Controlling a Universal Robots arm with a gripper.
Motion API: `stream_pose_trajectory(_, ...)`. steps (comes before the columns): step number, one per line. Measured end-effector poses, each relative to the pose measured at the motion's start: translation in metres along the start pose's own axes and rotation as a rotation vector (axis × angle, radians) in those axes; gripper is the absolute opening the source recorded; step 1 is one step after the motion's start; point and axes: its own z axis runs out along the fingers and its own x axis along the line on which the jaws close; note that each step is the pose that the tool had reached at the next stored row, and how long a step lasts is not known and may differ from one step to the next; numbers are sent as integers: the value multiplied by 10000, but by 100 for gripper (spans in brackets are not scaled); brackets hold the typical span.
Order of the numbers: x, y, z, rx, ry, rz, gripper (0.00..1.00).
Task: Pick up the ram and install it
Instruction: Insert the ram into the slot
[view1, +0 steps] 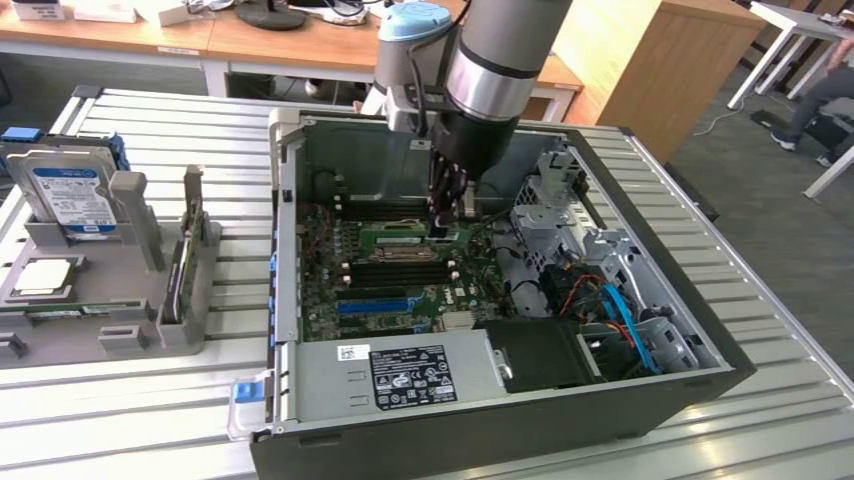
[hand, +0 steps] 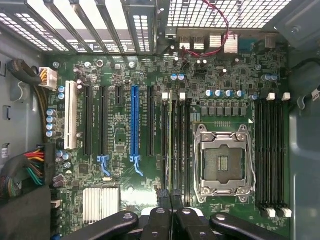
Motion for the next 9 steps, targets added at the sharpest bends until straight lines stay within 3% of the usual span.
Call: stream_pose_trajectory(9,1,-2,46,0,4,0,11)
